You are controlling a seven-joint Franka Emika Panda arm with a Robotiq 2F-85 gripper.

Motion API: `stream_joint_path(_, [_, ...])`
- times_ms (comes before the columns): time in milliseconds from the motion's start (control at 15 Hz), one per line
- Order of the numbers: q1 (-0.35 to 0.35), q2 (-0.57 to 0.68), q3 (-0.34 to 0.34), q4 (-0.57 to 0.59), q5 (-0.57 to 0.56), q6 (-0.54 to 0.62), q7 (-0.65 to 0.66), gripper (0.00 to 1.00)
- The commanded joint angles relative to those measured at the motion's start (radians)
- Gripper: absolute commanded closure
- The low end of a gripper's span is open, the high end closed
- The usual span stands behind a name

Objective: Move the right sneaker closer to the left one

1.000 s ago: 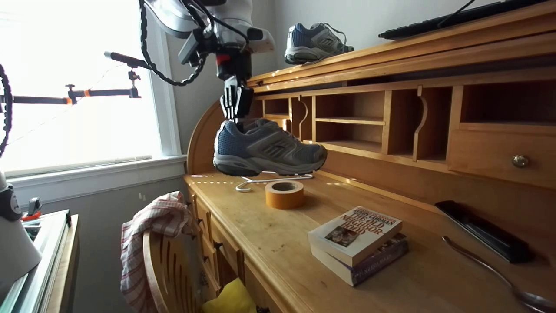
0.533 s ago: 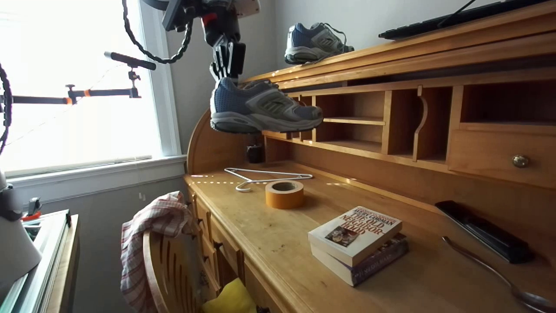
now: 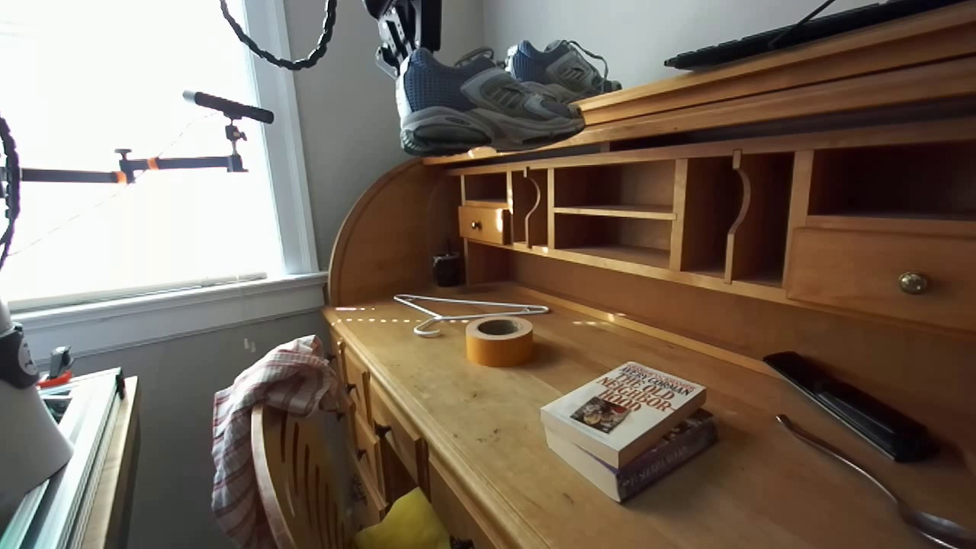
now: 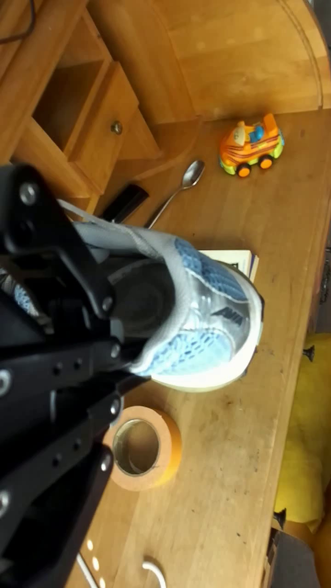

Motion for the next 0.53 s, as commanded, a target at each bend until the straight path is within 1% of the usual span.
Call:
stream_joint_path(0, [0.015, -0.006, 0.005, 0.073, -0.045, -0.023, -0.012, 0.98])
stream_joint_path(467, [0.028, 0.020, -0.007, 0.198, -0.033, -0.009, -0.061, 0.98])
